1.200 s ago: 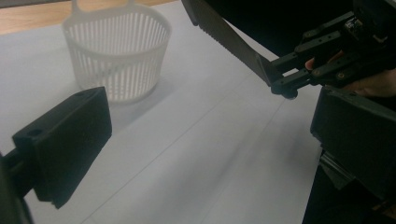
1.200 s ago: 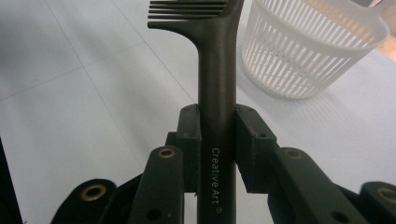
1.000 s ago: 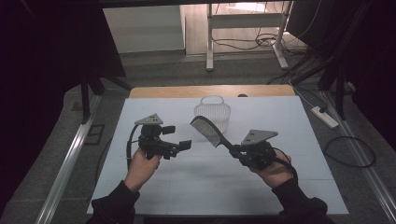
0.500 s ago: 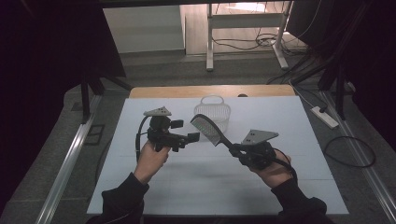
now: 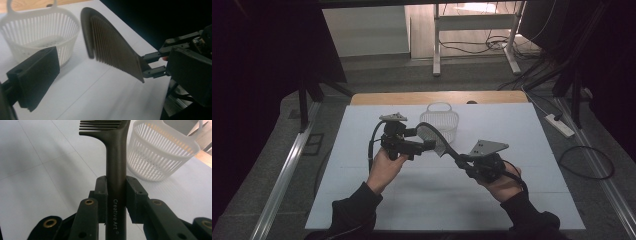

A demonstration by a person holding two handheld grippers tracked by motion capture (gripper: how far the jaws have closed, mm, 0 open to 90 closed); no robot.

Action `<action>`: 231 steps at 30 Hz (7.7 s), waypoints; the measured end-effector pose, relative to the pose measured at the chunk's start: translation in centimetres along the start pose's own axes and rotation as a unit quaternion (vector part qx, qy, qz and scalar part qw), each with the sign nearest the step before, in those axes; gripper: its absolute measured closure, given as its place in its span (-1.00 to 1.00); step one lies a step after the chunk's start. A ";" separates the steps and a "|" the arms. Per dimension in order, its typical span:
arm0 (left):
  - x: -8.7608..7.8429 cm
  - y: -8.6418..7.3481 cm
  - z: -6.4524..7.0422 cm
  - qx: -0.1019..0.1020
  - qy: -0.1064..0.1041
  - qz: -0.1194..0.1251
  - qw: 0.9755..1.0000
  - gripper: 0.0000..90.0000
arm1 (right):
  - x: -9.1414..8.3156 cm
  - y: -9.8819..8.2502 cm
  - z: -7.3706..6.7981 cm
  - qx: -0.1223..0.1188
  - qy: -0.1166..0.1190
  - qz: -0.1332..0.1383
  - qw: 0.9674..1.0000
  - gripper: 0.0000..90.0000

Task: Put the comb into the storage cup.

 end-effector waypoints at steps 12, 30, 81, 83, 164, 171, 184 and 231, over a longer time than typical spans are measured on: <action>0.7 -0.4 -0.1 -0.018 -0.021 -0.004 1.000 -1.00 | 0.3 0.2 -0.9 -0.009 0.008 0.008 1.000 0.62; 0.9 -0.6 0.2 -0.034 -0.045 -0.013 0.998 -0.40 | 0.3 0.4 -1.3 -0.022 0.005 0.012 1.000 0.62; -0.1 -0.4 0.2 -0.077 -0.121 0.010 0.990 0.93 | 0.7 0.0 -0.9 0.005 0.023 0.022 0.999 -0.07; -0.2 -0.4 0.1 -0.075 -0.119 0.011 0.990 0.93 | 0.6 0.0 -0.8 0.014 0.033 0.021 0.999 -0.12; -2.7 4.5 -2.5 0.015 -0.008 0.029 0.999 0.93 | -7.4 -8.6 1.3 0.116 0.020 -0.018 0.993 -1.00; -2.9 5.4 -3.0 0.013 -0.002 0.035 0.999 0.93 | -8.5 -9.5 1.6 0.132 0.004 -0.019 0.991 -1.00; -3.3 6.7 -4.3 0.005 0.014 0.047 0.999 0.93 | -10.2 -11.1 2.2 0.154 -0.020 -0.021 0.988 -1.00; 2.1 7.5 -8.4 -0.021 0.048 0.035 0.998 0.92 | -13.2 -12.8 2.1 0.172 -0.070 -0.016 0.982 -1.00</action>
Point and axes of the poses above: each handheld gripper's, and its own axes: x roughly forward along the jaws, y roughly out of its top, z roughly to its right, the point moved 6 cm from there along x, roughly forward along the jaws, and after that the axes turned 4 degrees about x, right-handed, at the moved point
